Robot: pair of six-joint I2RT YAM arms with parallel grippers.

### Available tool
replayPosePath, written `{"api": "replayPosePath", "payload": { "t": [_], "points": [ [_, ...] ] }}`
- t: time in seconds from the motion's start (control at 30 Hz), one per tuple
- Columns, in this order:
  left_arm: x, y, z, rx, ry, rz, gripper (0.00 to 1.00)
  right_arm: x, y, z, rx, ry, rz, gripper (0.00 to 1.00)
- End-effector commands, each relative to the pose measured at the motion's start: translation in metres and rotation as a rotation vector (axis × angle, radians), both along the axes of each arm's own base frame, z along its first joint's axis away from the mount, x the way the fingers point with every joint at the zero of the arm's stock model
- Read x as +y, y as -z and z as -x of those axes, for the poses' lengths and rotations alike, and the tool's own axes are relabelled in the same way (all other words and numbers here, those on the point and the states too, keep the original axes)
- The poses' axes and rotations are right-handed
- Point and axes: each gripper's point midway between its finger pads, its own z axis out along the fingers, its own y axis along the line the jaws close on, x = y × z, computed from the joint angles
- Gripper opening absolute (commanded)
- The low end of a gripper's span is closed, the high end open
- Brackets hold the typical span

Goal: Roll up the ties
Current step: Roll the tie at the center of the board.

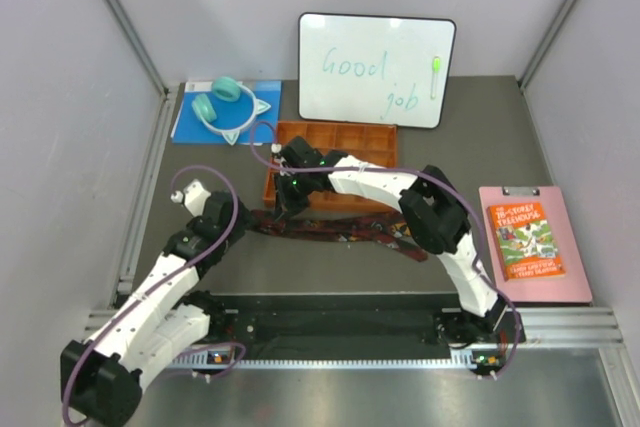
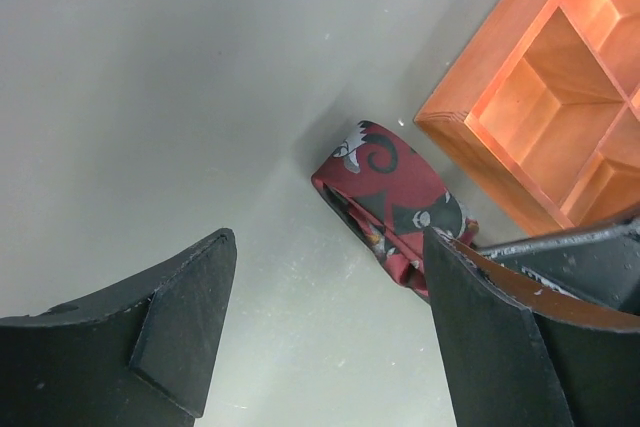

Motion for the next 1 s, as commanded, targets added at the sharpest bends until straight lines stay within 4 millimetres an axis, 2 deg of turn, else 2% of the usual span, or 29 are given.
{"api": "replayPosePath", "payload": {
  "t": [0.0,0.2,0.5,0.77,0.97],
  "points": [
    [-0.004,0.002,-0.007,-0.018,0.017,0.011,0.80,0.001,0.000,-0.013,-0.039,-0.013,-0.011,0.00],
    [-0.008,0.013,-0.008,-0.001,0.021,0.033,0.79,-0.006,0.021,-0.008,-0.027,-0.020,0.020,0.00],
    [-0.021,0.036,-0.005,0.013,0.043,0.104,0.76,-0.019,0.028,-0.006,-0.048,-0.013,0.053,0.00],
    [-0.027,0.040,-0.010,0.004,0.069,0.117,0.74,-0.022,0.038,-0.005,-0.043,-0.010,0.068,0.00],
    [-0.042,0.039,-0.017,-0.047,0.135,0.168,0.72,-0.022,0.041,-0.005,-0.042,-0.008,0.074,0.00]
  ]
}}
